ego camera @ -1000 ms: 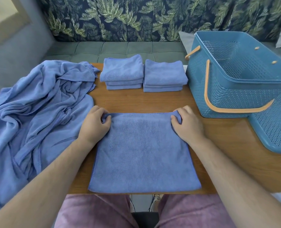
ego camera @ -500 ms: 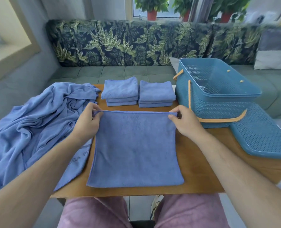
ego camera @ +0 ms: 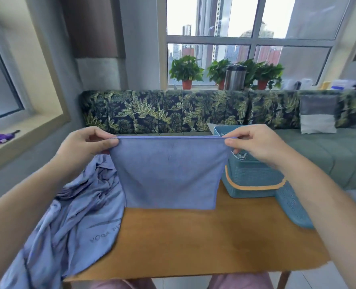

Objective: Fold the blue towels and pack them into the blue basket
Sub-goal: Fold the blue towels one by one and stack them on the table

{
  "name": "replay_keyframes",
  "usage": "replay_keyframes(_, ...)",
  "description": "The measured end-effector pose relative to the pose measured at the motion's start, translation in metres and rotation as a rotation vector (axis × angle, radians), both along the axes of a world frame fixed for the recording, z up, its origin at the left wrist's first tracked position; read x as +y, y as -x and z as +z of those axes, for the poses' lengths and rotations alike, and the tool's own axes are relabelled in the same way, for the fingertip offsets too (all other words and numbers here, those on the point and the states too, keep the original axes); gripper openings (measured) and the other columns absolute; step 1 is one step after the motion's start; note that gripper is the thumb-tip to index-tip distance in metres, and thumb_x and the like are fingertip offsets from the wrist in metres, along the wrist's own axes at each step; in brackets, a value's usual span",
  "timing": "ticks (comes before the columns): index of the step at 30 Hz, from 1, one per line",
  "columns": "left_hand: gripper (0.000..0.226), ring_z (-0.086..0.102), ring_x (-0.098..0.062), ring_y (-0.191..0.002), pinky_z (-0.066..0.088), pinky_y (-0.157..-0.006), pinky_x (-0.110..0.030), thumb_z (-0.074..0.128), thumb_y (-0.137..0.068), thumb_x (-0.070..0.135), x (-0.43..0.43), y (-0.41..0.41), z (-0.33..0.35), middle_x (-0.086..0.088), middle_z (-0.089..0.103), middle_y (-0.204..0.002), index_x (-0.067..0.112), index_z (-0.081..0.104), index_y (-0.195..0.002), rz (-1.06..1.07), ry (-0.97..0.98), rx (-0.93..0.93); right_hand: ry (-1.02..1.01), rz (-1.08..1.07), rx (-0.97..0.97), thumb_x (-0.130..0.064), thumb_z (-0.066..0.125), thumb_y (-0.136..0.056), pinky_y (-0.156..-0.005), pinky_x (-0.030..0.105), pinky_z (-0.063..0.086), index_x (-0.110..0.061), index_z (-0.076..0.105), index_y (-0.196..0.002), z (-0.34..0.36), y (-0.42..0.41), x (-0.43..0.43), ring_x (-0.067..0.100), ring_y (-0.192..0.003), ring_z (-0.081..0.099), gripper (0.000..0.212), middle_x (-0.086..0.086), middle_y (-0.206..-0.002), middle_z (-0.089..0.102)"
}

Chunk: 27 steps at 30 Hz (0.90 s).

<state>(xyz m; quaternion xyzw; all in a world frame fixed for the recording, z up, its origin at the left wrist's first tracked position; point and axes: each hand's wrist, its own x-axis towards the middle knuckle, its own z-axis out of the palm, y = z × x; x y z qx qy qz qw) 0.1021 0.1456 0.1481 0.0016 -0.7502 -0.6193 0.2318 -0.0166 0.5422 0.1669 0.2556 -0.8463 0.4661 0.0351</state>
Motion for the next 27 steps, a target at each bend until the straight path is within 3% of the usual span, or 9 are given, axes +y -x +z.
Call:
replay_keyframes(2, 0.025, 0.064, -0.018, -0.076, 0.057, -0.072, -0.025, 0.087, -0.066, 0.020, 0.000, -0.012, 0.015, -0.007, 0.065, -0.082, 0.018, 0.070, -0.084, -0.084, -0.030, 0.043, 0.059, 0.041, -0.009, -0.011, 0.078, -0.085, -0.069, 0.030, 0.046, -0.017, 0.079, -0.092, 0.019, -0.013, 0.009, 0.019, -0.065, 0.059, 0.009, 0.009, -0.069, 0.071)
replay_keyframes(5, 0.034, 0.062, -0.020, -0.080, 0.058, -0.074, -0.026, 0.081, -0.073, 0.019, -0.001, -0.016, 0.032, -0.012, 0.061, -0.090, 0.012, 0.068, -0.104, -0.058, 0.049, 0.035, 0.098, 0.055, 0.018, -0.007, 0.081, -0.080, -0.055, 0.016, 0.043, -0.016, 0.078, -0.093, 0.039, -0.021, 0.013, 0.008, -0.058, 0.055, 0.016, -0.003, -0.071, 0.070)
replay_keyframes(7, 0.025, 0.062, -0.021, -0.082, 0.056, -0.079, -0.031, 0.079, -0.077, 0.024, -0.002, -0.010, 0.037, -0.015, 0.067, -0.091, 0.013, 0.072, -0.098, 0.014, 0.177, -0.004, 0.056, 0.036, 0.069, -0.007, 0.083, -0.079, -0.056, 0.011, 0.044, -0.019, 0.078, -0.094, 0.044, -0.017, 0.012, 0.003, -0.063, 0.059, 0.019, -0.003, -0.077, 0.072)
replay_keyframes(11, 0.010, 0.055, -0.020, -0.071, 0.048, -0.069, -0.035, 0.083, -0.079, 0.023, -0.005, 0.015, 0.025, -0.011, 0.072, -0.082, 0.019, 0.075, -0.082, 0.149, 0.323, -0.106, -0.135, -0.038, 0.112, -0.010, 0.082, -0.082, -0.058, 0.006, 0.043, -0.022, 0.077, -0.084, 0.031, 0.001, 0.000, -0.005, -0.057, 0.057, 0.013, -0.004, -0.074, 0.072)
replay_keyframes(14, 0.010, 0.059, -0.019, -0.065, 0.049, -0.064, -0.033, 0.083, -0.080, 0.019, -0.005, 0.035, 0.006, -0.019, 0.072, -0.079, 0.015, 0.074, -0.081, 0.191, 0.362, -0.191, -0.224, -0.080, 0.041, -0.013, 0.077, -0.088, -0.051, 0.009, 0.041, -0.021, 0.074, -0.084, 0.007, 0.019, -0.012, 0.004, -0.056, 0.064, 0.009, 0.005, -0.075, 0.074)
replay_keyframes(16, 0.010, 0.061, -0.018, -0.059, 0.054, -0.063, -0.032, 0.081, -0.082, 0.014, -0.006, 0.048, -0.005, -0.023, 0.072, -0.077, 0.010, 0.072, -0.083, 0.193, 0.338, -0.218, -0.204, -0.113, -0.025, -0.013, 0.073, -0.091, -0.050, 0.014, 0.045, -0.020, 0.072, -0.088, -0.011, 0.031, -0.021, 0.014, -0.067, 0.073, 0.007, 0.007, -0.079, 0.076)
replay_keyframes(20, 0.009, 0.070, -0.026, -0.070, 0.060, -0.083, -0.046, 0.077, -0.083, 0.003, -0.012, 0.066, -0.013, -0.027, 0.072, -0.083, 0.001, 0.070, -0.087, 0.177, 0.212, -0.203, -0.128, -0.196, -0.001, -0.013, 0.071, -0.091, -0.067, 0.034, 0.058, -0.022, 0.070, -0.084, -0.031, 0.050, -0.036, 0.015, -0.077, 0.074, 0.011, 0.001, -0.076, 0.075)
replay_keyframes(23, 0.007, 0.073, -0.036, -0.083, 0.059, -0.087, -0.048, 0.075, -0.085, 0.002, -0.014, 0.068, -0.015, -0.024, 0.073, -0.087, 0.000, 0.069, -0.089, 0.187, 0.210, -0.158, -0.078, -0.204, 0.060, -0.010, 0.068, -0.092, -0.060, 0.019, 0.048, -0.024, 0.069, -0.084, -0.039, 0.055, -0.040, 0.002, -0.069, 0.070, 0.016, -0.003, -0.078, 0.074)
replay_keyframes(27, 0.007, 0.073, -0.033, -0.088, 0.059, -0.088, -0.045, 0.077, -0.086, 0.009, -0.014, 0.053, -0.033, -0.010, 0.076, -0.083, 0.008, 0.070, -0.088, 0.202, 0.284, -0.163, -0.096, -0.196, 0.093, -0.012, 0.068, -0.092, -0.061, 0.017, 0.041, -0.026, 0.070, -0.088, -0.055, 0.042, -0.035, -0.008, -0.064, 0.063, 0.014, -0.007, -0.081, 0.073)
